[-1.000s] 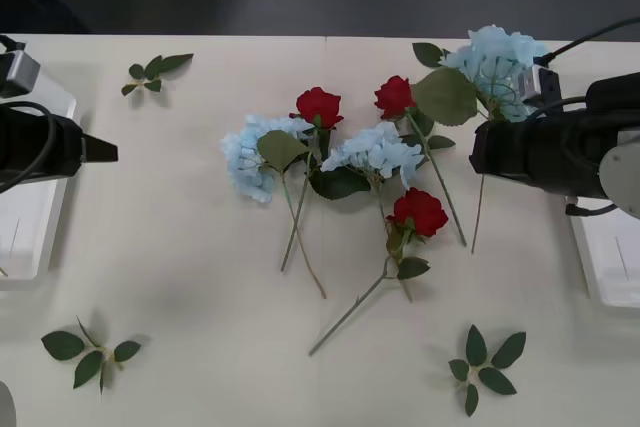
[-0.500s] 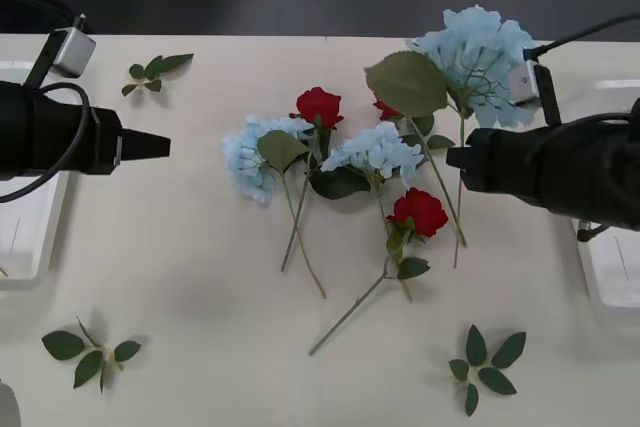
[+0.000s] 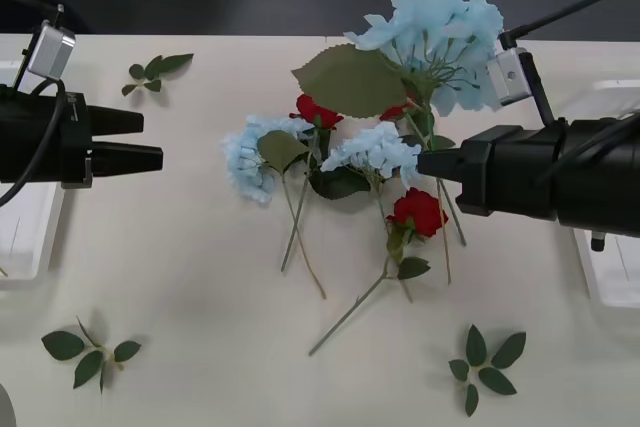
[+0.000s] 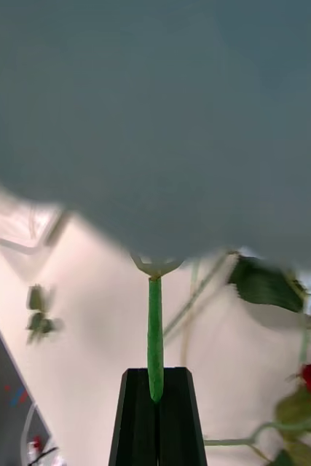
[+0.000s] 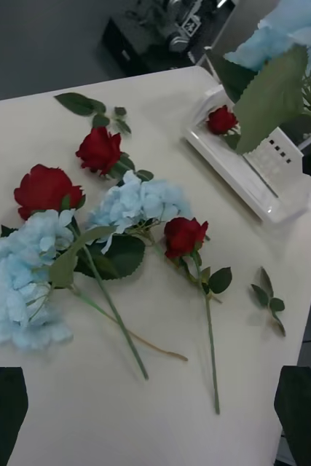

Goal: Put the red flowers into the right box and the blue flowers into the left box

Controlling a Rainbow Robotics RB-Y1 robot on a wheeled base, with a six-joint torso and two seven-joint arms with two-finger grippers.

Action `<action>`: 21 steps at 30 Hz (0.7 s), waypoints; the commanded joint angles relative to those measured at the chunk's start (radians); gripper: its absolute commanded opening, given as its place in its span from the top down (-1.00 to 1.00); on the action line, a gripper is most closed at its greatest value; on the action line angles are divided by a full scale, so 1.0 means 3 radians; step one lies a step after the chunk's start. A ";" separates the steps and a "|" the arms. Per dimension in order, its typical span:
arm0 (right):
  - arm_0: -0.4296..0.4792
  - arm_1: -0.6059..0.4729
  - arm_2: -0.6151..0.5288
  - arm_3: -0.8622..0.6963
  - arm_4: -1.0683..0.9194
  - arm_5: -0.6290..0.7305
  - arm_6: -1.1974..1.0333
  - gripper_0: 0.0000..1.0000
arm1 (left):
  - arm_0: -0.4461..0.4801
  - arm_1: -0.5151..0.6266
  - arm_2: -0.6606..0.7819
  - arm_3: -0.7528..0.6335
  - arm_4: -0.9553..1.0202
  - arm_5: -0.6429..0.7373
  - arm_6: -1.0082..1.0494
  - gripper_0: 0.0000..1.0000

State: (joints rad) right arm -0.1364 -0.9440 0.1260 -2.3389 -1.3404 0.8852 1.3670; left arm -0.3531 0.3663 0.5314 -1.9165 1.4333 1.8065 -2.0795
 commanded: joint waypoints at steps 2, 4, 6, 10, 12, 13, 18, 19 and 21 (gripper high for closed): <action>-0.0036 -0.0208 -0.0016 -0.0129 -0.0533 -0.0281 0.0674 1.00 | 0.0057 -0.0014 0.0028 -0.0029 0.0213 0.0017 -0.0375 -1.00; -0.0036 -0.0208 -0.0016 -0.0139 -0.0676 -0.0358 0.0848 1.00 | 0.0057 -0.0014 0.0049 -0.0034 0.0274 0.0017 -0.0385 -1.00; -0.0036 -0.0208 -0.0011 -0.0175 -0.0747 -0.0414 0.1022 1.00 | 0.0057 -0.0014 0.0064 -0.0029 0.0341 0.0017 -0.0401 -1.00; -0.0036 -0.0151 0.0107 -0.0191 -0.0845 -0.0553 0.1303 1.00 | 0.0057 -0.0014 0.0064 0.0017 0.0423 0.0053 -0.0457 -1.00; -0.0036 -0.0151 0.0276 -0.0196 -0.0839 -0.0742 0.1472 1.00 | 0.0052 -0.0014 0.0064 0.0094 0.0494 0.0094 -0.0554 -1.00; -0.0057 -0.0151 0.0373 -0.0191 -0.0819 -0.0844 0.1539 1.00 | 0.0052 -0.0014 0.0064 0.0150 0.0540 0.0114 -0.0636 -1.00; -0.0374 -0.0157 0.1124 -0.0104 -0.0543 -0.1458 0.1794 1.00 | 0.0052 -0.0014 0.0054 0.0590 0.0883 0.0140 -0.1106 -1.00; -0.0445 -0.0157 0.1262 -0.0073 -0.0502 -0.1580 0.1799 1.00 | 0.0052 -0.0014 0.0039 0.0651 0.0908 0.0135 -0.1173 -1.00; -0.0599 -0.0141 0.1513 -0.0017 -0.0410 -0.1769 0.1810 1.00 | 0.0042 -0.0014 0.0018 0.0743 0.0944 0.0135 -0.1311 -1.00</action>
State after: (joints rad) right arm -0.2418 -0.9920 0.5213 -2.3462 -1.4874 0.3901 1.8756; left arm -0.3527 0.3662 0.5315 -1.7080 1.6984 1.8407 -2.4367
